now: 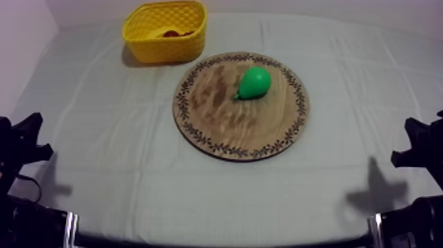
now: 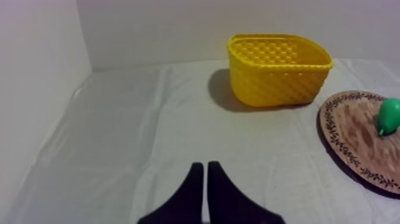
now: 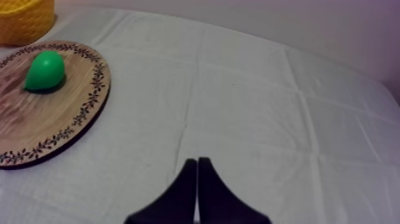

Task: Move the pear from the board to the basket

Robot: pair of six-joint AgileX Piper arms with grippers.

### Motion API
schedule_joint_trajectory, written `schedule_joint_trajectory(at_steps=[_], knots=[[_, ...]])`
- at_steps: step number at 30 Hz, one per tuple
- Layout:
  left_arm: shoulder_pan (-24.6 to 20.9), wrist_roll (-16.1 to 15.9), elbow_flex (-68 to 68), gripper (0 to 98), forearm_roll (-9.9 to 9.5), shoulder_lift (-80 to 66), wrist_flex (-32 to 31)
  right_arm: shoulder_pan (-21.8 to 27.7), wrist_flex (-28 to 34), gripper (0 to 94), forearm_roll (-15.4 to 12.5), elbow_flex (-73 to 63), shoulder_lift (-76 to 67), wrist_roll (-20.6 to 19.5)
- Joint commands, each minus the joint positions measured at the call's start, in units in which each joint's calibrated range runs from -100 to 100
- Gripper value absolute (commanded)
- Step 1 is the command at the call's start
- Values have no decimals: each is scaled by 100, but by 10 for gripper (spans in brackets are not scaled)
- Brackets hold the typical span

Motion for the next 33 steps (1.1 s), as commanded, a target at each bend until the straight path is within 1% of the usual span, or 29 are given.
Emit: schedule_joint_trajectory(at_steps=[1,13,16,18,20,23,28,31,33], knots=[[-9,1135,-11,0,-5,0,43,-1,-9,5,1,5,1,1],[-9,1090,-8,0,-1,0,43,-1,-9,5,1,5,1,1],[-7,842,-3,1,12,0,50,-1,-9,5,1,5,1,1],[7,755,-15,1,21,0,40,-1,-9,5,1,5,1,1],[53,726,-39,1,2,0,-41,-1,-9,5,1,5,1,1],[110,775,-170,0,-91,46,-107,-1,-9,5,1,5,1,1],[165,679,-859,0,-122,568,160,-1,-9,5,1,5,1,1],[312,567,-1483,0,-145,1178,370,-1,-9,5,1,5,1,1],[475,534,-1973,0,-206,1699,511,-1,-9,5,1,5,1,1]])
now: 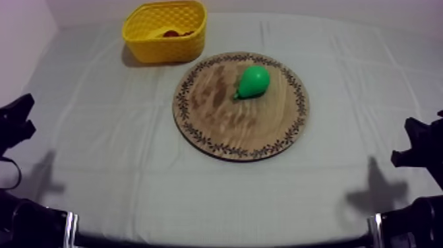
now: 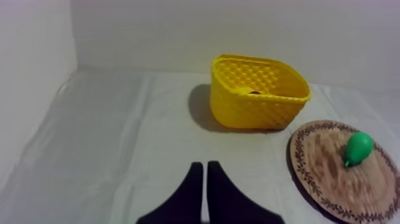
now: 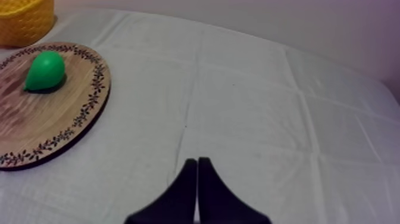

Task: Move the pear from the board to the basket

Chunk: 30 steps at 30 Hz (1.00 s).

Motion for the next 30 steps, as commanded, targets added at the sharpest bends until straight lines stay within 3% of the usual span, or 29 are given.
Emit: schedule_joint_trajectory(at_steps=[1,9,23,30], knots=[[213,-11,-821,0,-73,877,160,-1,8,5,1,5,1,16],[1072,153,-3272,0,-409,3126,995,-1,8,5,1,5,1,16],[2010,-67,-5932,0,-366,5910,1335,-1,8,5,1,5,1,16],[2325,2,-7032,0,-394,7104,1626,-1,8,5,1,5,1,18]])
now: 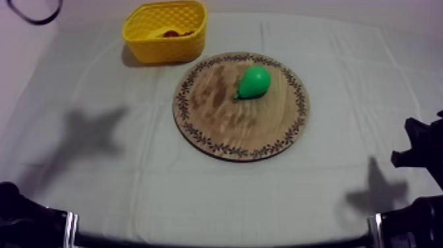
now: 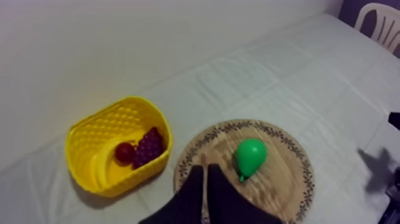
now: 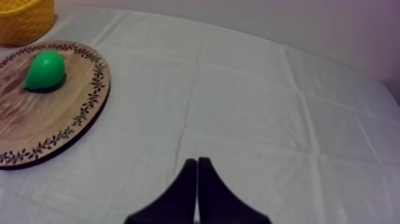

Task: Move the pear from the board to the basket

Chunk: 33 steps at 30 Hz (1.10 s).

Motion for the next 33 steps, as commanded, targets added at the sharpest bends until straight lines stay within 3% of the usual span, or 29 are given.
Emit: schedule_joint_trajectory(at_steps=[1,12,26,33], knots=[[86,24,-517,0,-14,654,120,-1,1,5,1,5,1,-2],[411,260,-1800,0,-147,2635,155,-1,1,5,1,5,1,-3],[712,138,-2449,0,-186,4474,117,-1,1,5,1,5,1,-3],[859,252,-2726,0,-332,5125,172,-1,1,5,1,5,1,-3]])
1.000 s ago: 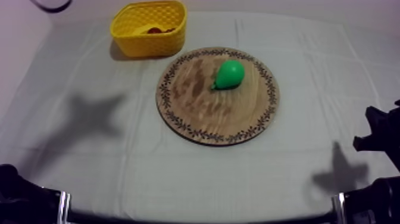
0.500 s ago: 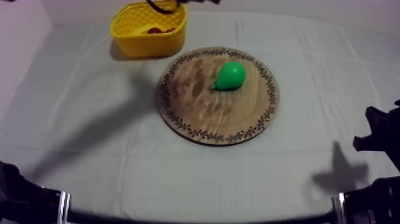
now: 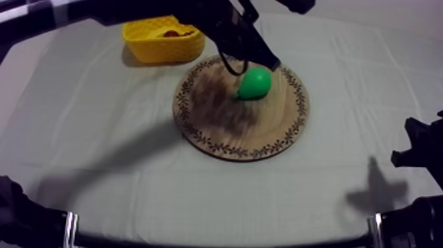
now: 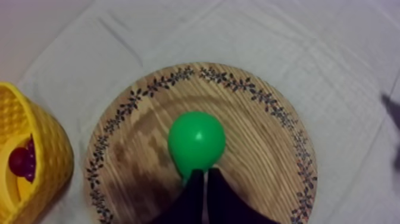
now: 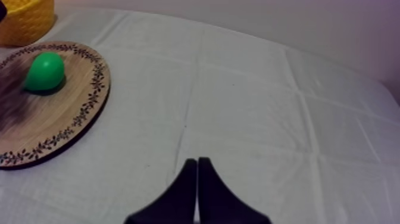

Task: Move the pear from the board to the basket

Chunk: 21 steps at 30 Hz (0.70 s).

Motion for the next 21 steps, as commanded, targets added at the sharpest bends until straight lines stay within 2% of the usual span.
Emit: schedule_joint_trajectory(at_steps=[1,5,7,14,19,21], knots=[[22,26,-77,0,-33,194,17,-1,0,5,1,5,1,2],[50,28,-260,8,-75,399,61,-1,0,5,1,5,1,2],[55,71,-316,66,-111,459,71,-1,0,5,1,5,1,2],[3,256,-423,551,-170,537,162,-1,0,5,1,5,1,2],[-17,379,-452,834,-193,536,466,-1,0,5,1,5,1,2],[-15,418,-470,903,-188,527,632,-1,0,5,1,5,1,2]])
